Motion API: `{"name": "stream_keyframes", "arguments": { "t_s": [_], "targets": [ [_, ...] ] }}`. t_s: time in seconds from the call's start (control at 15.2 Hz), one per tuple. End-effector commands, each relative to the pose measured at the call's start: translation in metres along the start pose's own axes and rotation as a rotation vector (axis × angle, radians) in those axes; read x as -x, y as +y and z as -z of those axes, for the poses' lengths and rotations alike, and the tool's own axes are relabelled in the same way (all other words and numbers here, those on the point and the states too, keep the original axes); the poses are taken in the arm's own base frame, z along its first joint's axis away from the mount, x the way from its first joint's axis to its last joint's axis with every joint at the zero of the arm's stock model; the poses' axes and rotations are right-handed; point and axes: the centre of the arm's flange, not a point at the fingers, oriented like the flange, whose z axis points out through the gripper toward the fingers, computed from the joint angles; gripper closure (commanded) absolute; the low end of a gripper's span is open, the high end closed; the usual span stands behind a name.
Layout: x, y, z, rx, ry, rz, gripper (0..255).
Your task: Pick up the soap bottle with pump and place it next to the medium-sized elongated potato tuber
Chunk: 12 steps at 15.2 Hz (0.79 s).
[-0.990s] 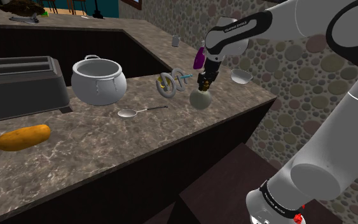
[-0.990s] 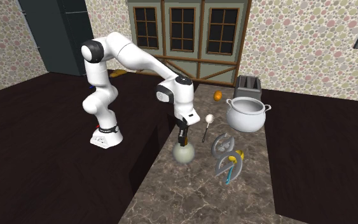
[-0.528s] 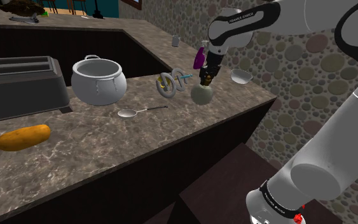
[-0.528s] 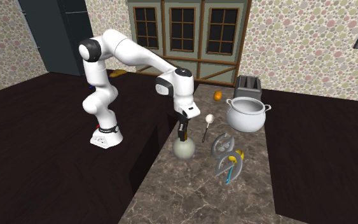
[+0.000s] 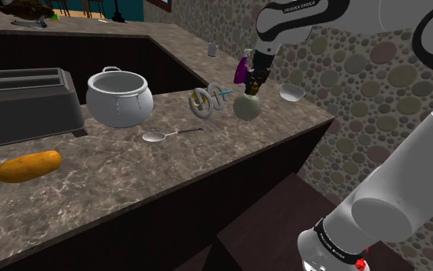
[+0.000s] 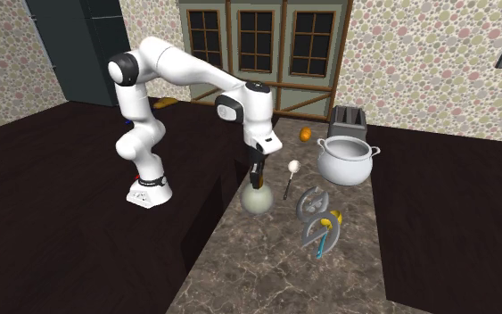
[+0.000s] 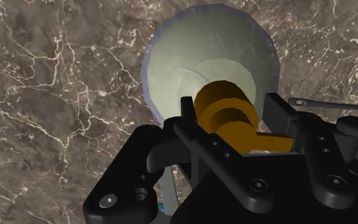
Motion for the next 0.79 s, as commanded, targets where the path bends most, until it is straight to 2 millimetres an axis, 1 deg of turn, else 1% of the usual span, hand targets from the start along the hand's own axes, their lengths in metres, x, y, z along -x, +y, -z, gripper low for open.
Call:
{"name": "stream_keyframes", "arguments": {
  "t_s": [0.0,0.73],
  "targets": [
    [0.000,0.000,0.011,0.000,0.000,0.000,255],
    [-0.001,-0.003,0.070,0.000,0.000,0.000,255]
  ]
}}
